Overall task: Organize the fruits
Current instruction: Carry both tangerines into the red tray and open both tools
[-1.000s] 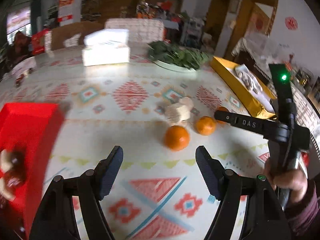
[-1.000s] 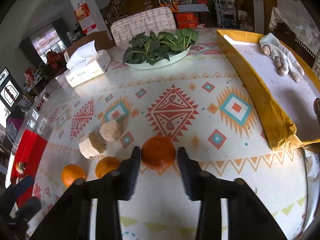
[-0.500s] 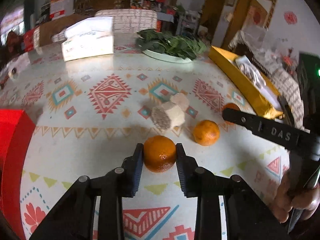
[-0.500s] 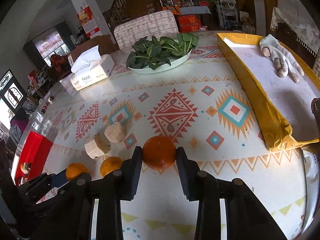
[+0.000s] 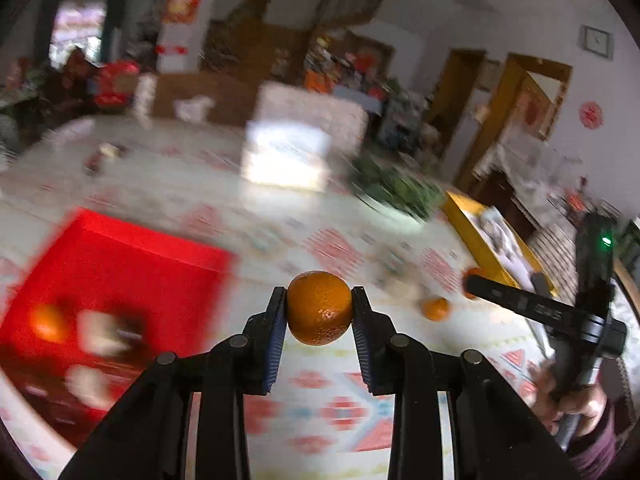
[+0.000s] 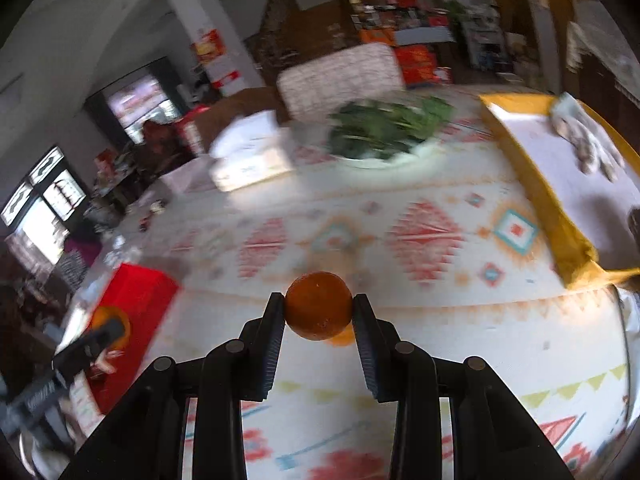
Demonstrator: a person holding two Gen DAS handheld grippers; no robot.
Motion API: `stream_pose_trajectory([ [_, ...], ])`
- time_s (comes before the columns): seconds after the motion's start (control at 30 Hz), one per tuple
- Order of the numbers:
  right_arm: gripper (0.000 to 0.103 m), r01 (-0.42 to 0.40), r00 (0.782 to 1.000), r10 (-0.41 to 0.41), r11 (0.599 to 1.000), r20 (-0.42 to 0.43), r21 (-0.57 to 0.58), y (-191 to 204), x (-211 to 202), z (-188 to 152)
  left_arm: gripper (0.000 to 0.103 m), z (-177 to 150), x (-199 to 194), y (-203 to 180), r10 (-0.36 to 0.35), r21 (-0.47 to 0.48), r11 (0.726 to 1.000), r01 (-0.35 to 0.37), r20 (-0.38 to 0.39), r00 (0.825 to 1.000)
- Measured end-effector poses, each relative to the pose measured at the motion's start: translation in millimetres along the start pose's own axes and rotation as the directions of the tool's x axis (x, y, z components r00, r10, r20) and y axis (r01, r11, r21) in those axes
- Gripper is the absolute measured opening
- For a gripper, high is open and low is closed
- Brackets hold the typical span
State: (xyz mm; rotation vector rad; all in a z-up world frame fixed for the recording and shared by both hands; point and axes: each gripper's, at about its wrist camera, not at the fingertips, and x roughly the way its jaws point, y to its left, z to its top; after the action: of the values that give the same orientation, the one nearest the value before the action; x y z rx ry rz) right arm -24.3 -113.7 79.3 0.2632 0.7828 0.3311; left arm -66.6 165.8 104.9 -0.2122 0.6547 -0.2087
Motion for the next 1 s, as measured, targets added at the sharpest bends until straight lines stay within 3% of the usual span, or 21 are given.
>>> stream_pose_trajectory([
  [0.1, 0.038, -0.058, 0.998, 0.058, 0.997, -0.011, -0.052, 40.2, -0.7, 8.3, 0.031, 10.3, -27.7, 44.4, 0.109, -0.022, 0.994, -0.108, 0.033, 0.993],
  [0.2, 0.038, -0.145, 0.988, 0.14, 0.983, -0.058, -0.11, 93.7, 12.2, 17.4, 0.031, 17.9, -33.3, 91.7, 0.207, -0.056, 0.977, -0.206, 0.019, 0.978],
  [0.33, 0.038, -0.234, 0.964, 0.207, 0.959, -0.167, -0.162, 154.5, 52.2, 14.1, 0.031, 21.6, -14.5, 149.2, 0.236, -0.154, 0.958, -0.242, -0.056, 0.97],
  [0.47, 0.038, -0.257, 0.946, 0.196, 0.94, -0.26, -0.224, 206.2, 103.2, -3.3, 0.031, 18.3, 6.7, 184.0, 0.244, -0.2, 0.944, -0.264, -0.12, 0.962],
  [0.6, 0.038, -0.224, 0.942, 0.126, 0.926, -0.311, -0.304, 239.3, 146.1, -24.6, 0.031, 14.8, 23.8, 197.9, 0.245, -0.205, 0.939, -0.275, -0.159, 0.956],
  [0.8, 0.038, -0.167, 0.945, 0.051, 0.926, -0.324, -0.34, 243.3, 179.5, -33.7, 0.031, 12.1, 31.3, 202.2, 0.224, -0.215, 0.942, -0.256, -0.164, 0.961],
  [0.93, 0.039, -0.143, 0.951, 0.03, 0.925, -0.308, -0.353, 243.0, 182.9, -33.0, 0.046, 13.8, 26.5, 200.2, 0.22, -0.227, 0.941, -0.25, -0.148, 0.964],
  [1.0, 0.048, -0.14, 0.956, 0.033, 0.924, -0.29, -0.356, 247.1, 178.0, -30.6, 0.047, 15.5, 19.5, 195.6, 0.228, -0.22, 0.942, -0.253, -0.132, 0.965],
])
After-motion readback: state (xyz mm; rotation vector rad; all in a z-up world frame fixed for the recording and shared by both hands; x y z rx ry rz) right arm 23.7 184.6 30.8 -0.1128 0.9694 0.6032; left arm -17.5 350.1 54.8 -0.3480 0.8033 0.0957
